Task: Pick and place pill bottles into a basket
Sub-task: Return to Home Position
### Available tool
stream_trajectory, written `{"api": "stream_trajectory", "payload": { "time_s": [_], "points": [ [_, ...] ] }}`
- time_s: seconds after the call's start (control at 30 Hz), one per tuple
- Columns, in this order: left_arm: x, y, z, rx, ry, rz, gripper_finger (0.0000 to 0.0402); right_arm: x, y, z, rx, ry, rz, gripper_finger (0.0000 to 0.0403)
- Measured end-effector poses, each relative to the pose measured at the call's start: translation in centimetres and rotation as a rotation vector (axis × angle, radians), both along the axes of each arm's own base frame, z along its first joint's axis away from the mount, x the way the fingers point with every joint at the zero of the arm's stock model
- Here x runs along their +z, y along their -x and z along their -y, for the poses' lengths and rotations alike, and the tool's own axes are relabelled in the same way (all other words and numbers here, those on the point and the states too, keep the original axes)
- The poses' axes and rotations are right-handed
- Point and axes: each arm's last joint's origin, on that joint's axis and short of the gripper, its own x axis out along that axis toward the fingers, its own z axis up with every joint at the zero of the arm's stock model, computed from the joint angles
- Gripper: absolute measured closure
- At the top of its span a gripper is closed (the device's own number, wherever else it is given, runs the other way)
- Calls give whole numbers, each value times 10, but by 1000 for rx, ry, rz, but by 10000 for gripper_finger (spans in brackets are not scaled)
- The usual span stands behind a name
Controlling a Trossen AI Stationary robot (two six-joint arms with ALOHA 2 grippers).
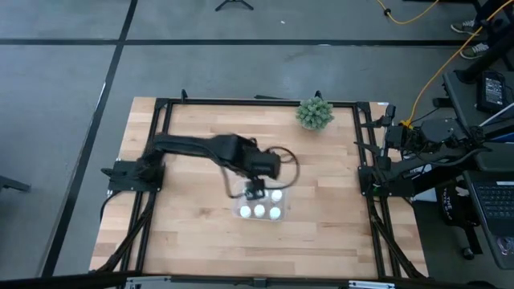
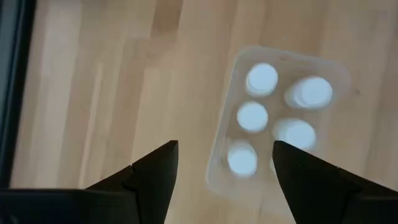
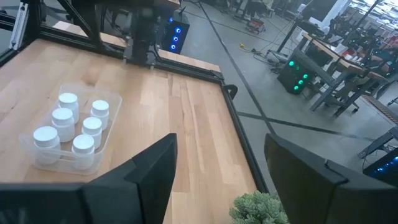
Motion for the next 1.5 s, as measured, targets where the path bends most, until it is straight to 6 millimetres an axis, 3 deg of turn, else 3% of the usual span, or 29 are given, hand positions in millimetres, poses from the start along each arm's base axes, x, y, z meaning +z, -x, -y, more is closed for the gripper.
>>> {"api": "stream_trajectory", "payload": {
  "time_s": [0.13,0.23,0.3,0.5,0.6,0.7,0.83,1.0,1.23,1.33,1.5],
  "points": [
    [28,33,-1,89,40,10,149,0,0,0,0,-1,1,160],
    [43,47,2,15,-44,52,149,1,0,0,0,-4,10,160],
    [63,66,1,-45,-108,105,149,1,0,0,-2,-11,17,160],
    [123,161,-25,-57,-126,306,149,3,-1,0,-21,-67,50,160],
    [139,221,-37,-63,-122,424,149,4,-1,1,-54,-61,65,160],
    [141,271,-46,-105,-107,599,148,5,-1,3,-120,-44,78,160],
    [105,316,-52,-173,-45,815,148,5,0,4,-182,-55,94,160],
    [14,344,-55,-169,80,1039,148,5,0,4,-188,-77,101,160],
    [-106,337,-49,-242,278,1277,148,5,0,4,-170,1,73,160],
    [-133,324,-45,-280,341,1182,148,5,0,4,-169,3,71,160],
    [-161,309,-40,-333,397,1197,148,5,0,4,-168,1,73,160]
  ]
}}
